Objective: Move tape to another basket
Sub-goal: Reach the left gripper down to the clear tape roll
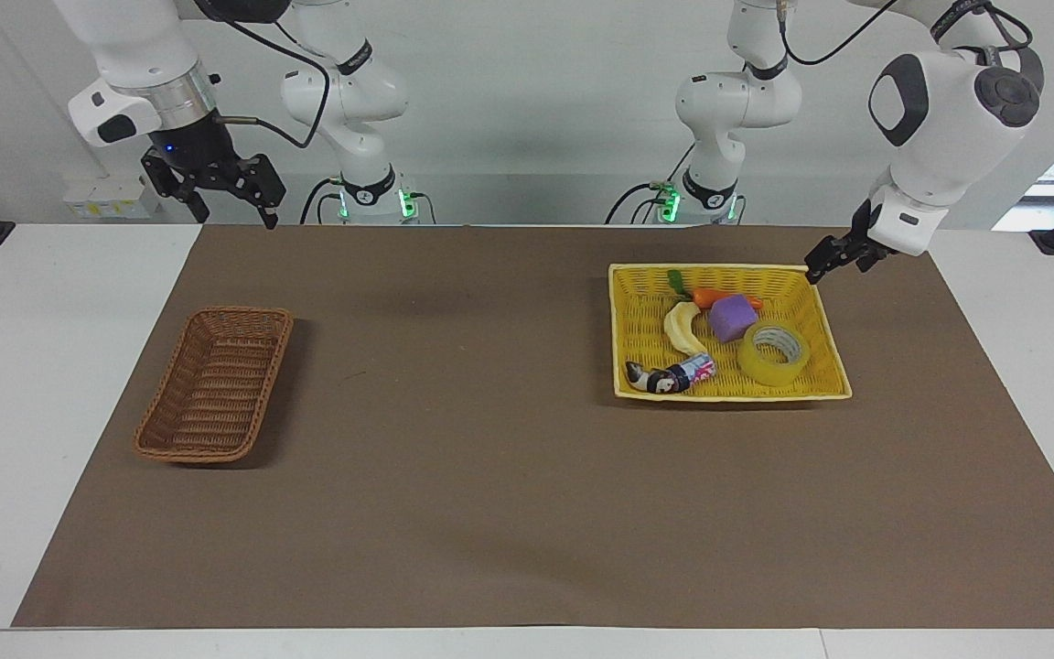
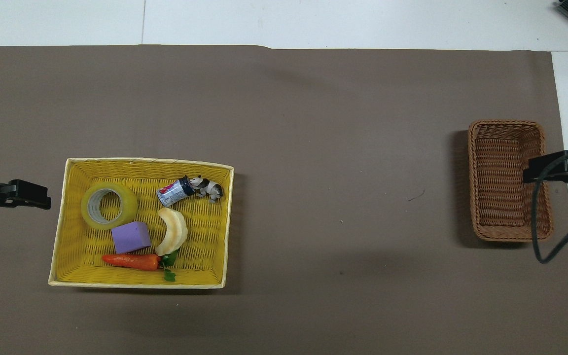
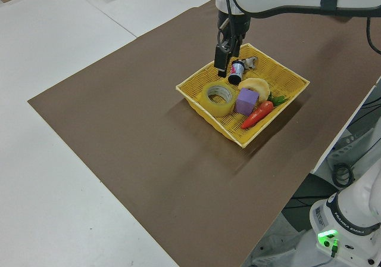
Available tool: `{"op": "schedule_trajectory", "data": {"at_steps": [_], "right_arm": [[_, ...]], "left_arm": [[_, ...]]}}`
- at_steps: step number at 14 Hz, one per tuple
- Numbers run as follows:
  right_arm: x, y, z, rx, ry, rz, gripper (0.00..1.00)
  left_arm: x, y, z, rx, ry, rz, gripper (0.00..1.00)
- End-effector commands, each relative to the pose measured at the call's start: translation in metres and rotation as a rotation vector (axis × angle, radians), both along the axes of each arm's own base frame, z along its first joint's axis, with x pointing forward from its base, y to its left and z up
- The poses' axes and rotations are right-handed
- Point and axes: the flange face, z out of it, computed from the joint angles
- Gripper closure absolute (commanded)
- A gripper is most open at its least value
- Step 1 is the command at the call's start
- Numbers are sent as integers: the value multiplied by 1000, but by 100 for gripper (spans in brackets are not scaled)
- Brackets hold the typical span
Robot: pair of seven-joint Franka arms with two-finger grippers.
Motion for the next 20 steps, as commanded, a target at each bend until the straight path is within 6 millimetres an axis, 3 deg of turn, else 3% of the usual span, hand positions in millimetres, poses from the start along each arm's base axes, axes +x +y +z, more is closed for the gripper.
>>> {"op": "schedule_trajectory", "data": {"at_steps": [1, 4, 8, 9, 14, 16, 20], "right_arm": [[-6, -3, -1, 20, 7, -15, 0], [-6, -3, -1, 20, 7, -15, 0], [-6, -3, -1, 20, 7, -16, 0], [-6, -2, -2, 20, 10, -15, 0], [-8, -4, -3, 22, 10, -18, 0], [-8, -4, -3, 22, 10, -18, 0], [-8, -4, -2, 20, 9, -19, 0]], "left_arm": [[-15, -4, -31, 23, -28, 125, 0], [-16, -5, -56, 38, -35, 273, 0], [-30, -6, -125, 40, -41, 278, 0], [-33, -6, -135, 39, -52, 279, 5], [-34, -6, -178, 40, -65, 270, 61], [-34, -5, -183, 40, -73, 264, 100], [-18, -5, -172, 39, -62, 226, 100]]}}
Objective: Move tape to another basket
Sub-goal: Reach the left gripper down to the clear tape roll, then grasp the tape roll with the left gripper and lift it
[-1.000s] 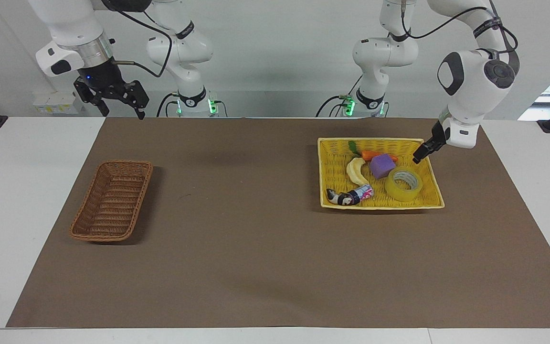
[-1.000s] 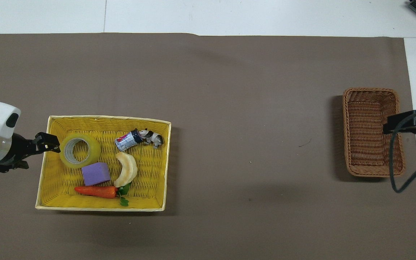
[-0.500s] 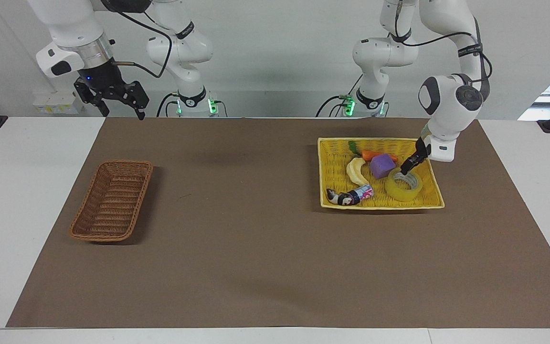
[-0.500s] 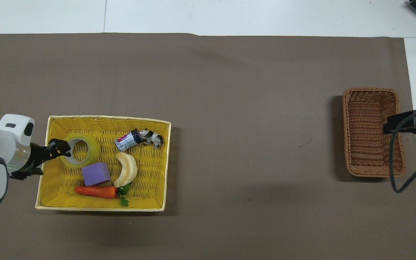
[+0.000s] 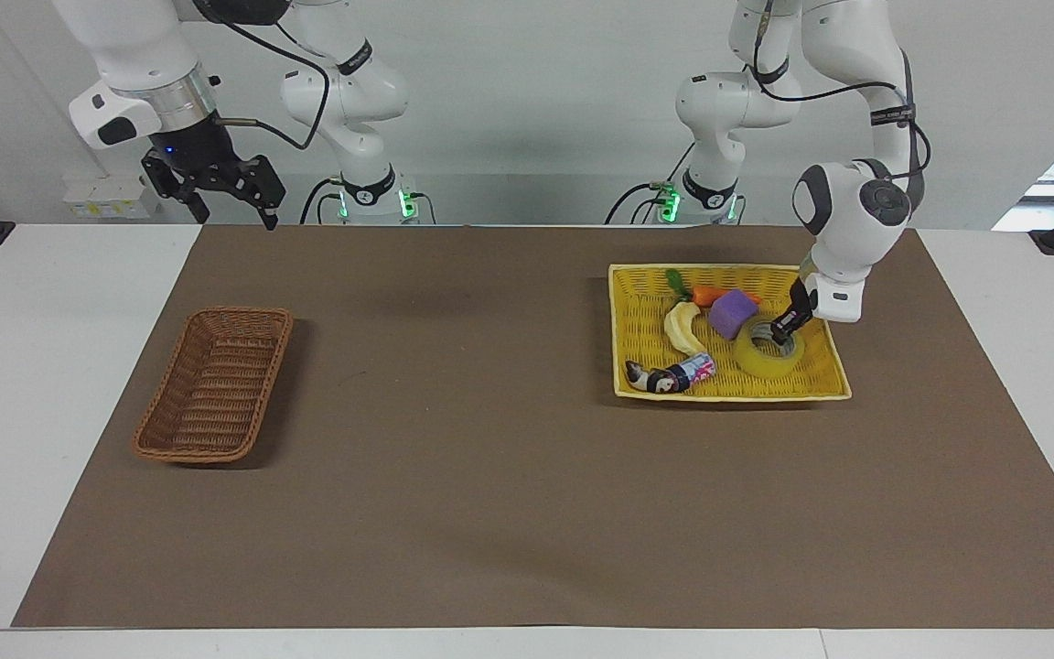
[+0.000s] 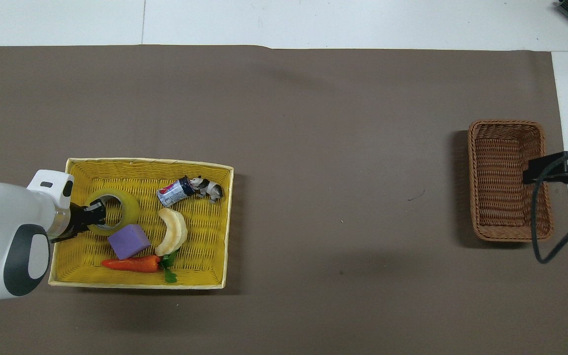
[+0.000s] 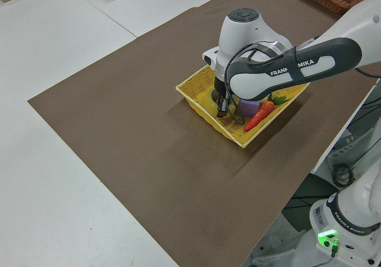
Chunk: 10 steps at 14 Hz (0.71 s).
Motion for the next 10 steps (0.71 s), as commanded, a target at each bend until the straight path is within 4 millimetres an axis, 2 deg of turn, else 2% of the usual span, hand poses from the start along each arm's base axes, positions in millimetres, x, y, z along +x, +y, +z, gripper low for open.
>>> {"op": "schedule_trajectory", "data": {"at_steps": [1, 5, 10], "right_arm": [[-7, -3, 0, 21, 4, -17, 0], [-8, -3, -1, 20, 5, -14, 0], [-10, 3, -2, 21, 8, 0, 0]], "left_arm": [[15, -1, 9, 8, 23, -28, 100], [41, 0, 65, 8, 35, -42, 100], [70, 7, 151, 0, 11, -245, 100]]}}
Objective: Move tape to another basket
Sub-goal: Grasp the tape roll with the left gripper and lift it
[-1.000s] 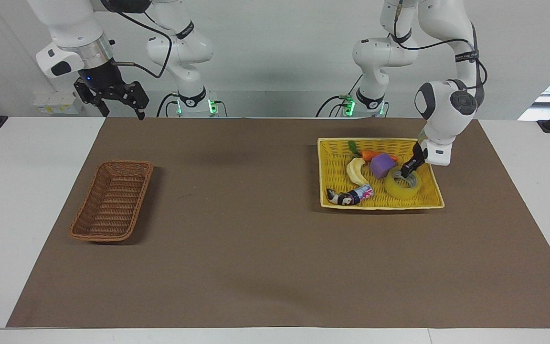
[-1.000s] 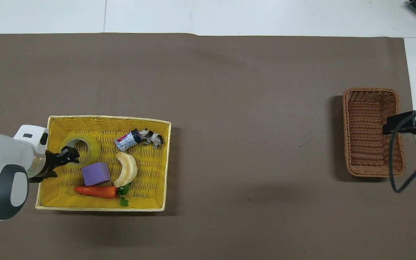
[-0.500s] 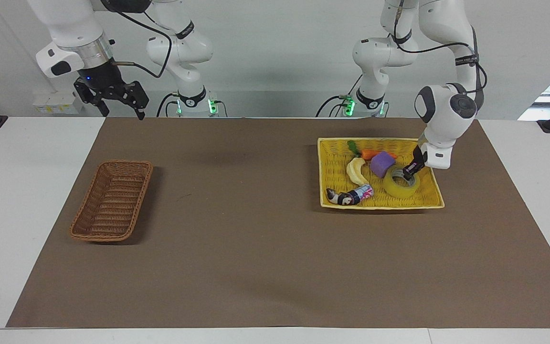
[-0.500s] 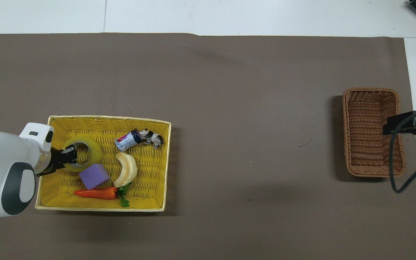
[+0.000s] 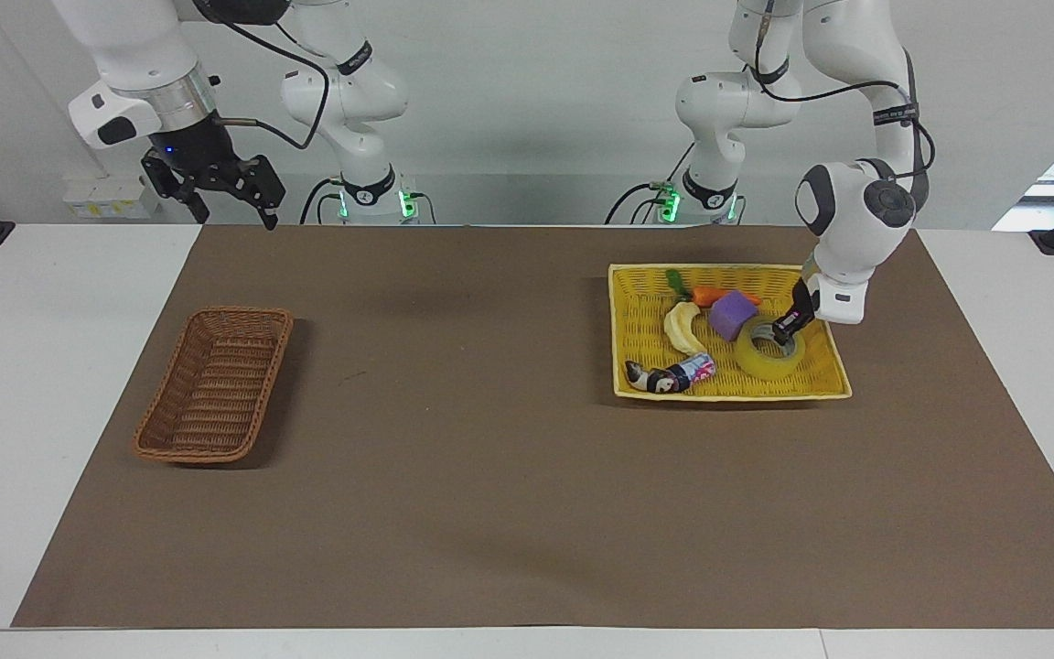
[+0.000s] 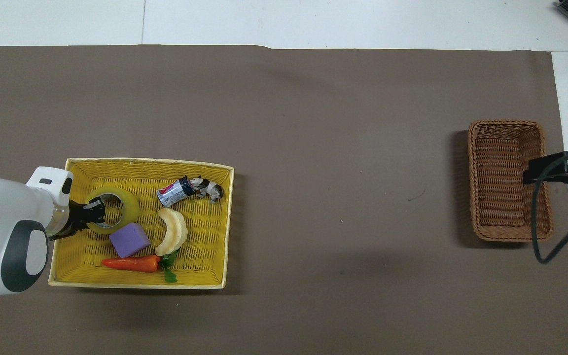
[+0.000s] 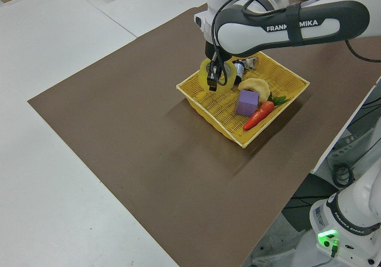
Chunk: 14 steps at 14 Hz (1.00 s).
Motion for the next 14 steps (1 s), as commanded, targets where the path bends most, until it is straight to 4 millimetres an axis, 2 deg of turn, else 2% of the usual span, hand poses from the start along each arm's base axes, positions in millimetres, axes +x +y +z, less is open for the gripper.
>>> {"op": "schedule_trajectory", "data": {"at_steps": [1, 3, 4, 6, 7, 9, 10, 11, 13, 14], "right_arm": [[-9, 1, 0, 20, 8, -2, 0], [-6, -3, 3, 20, 1, -5, 0], [-6, -3, 14, 6, -23, 7, 0], [0, 5, 8, 17, -55, 114, 0], [6, 31, -3, 19, -78, 176, 0], [17, 69, -35, 67, -101, 234, 0], [20, 89, -43, 124, -115, 244, 0], [23, 104, -42, 216, -139, 229, 0], [31, 130, -37, 456, -162, 108, 0], [32, 153, -41, 537, -130, 40, 0]], "left_arm": [[21, 4, 46, 11, -27, -62, 100], [26, 3, 69, 9, -57, -114, 100], [27, 4, 81, 9, -65, -153, 100], [21, 6, 102, 2, -46, -277, 100], [16, 9, 114, -2, -40, -331, 100], [9, 4, 137, -5, -33, -397, 100], [7, 0, 145, -8, -24, -429, 100], [4, -5, 149, -12, -9, -458, 100], [2, -15, 144, -18, 10, -477, 100], [0, -24, 143, -36, 19, -487, 100]]}}
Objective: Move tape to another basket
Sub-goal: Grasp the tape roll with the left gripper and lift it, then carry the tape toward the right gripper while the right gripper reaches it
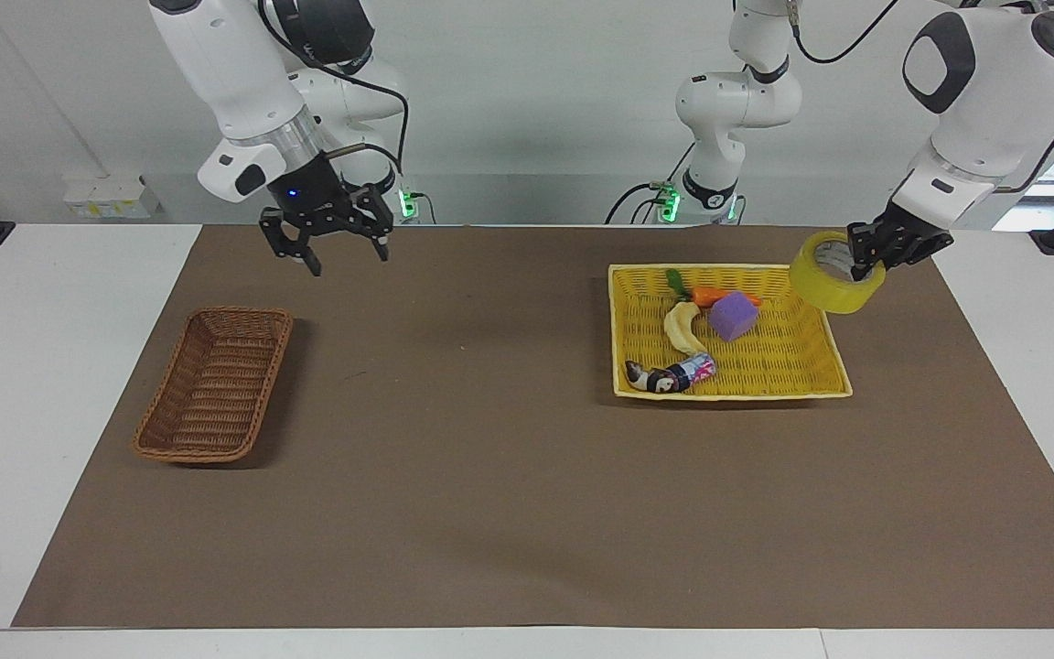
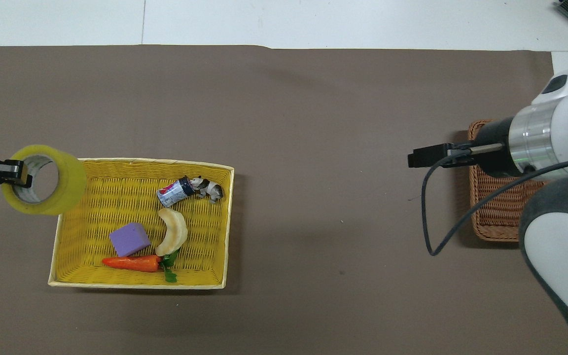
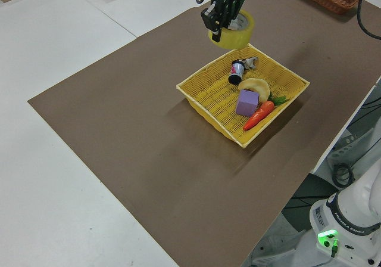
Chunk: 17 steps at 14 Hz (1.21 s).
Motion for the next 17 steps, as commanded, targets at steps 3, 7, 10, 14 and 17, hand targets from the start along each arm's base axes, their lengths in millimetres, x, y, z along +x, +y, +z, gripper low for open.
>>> {"op": "schedule_trajectory", "data": {"at_steps": [3, 7, 10, 14, 17], "right_arm": [[2, 99, -3, 232, 14, -133, 0], [-1, 140, -13, 330, 36, -136, 0], [-6, 167, -23, 419, 83, -147, 0], [-6, 191, -32, 557, 103, -231, 0], [-8, 191, -36, 625, 152, -266, 0]], "left_arm": [[-12, -57, 6, -90, 31, -67, 100], [-22, -112, 9, -211, 42, -116, 100], [-28, -148, 14, -337, 45, -149, 100], [-41, -209, 20, -378, -40, -239, 100], [-47, -234, 25, -422, -85, -253, 100]]}}
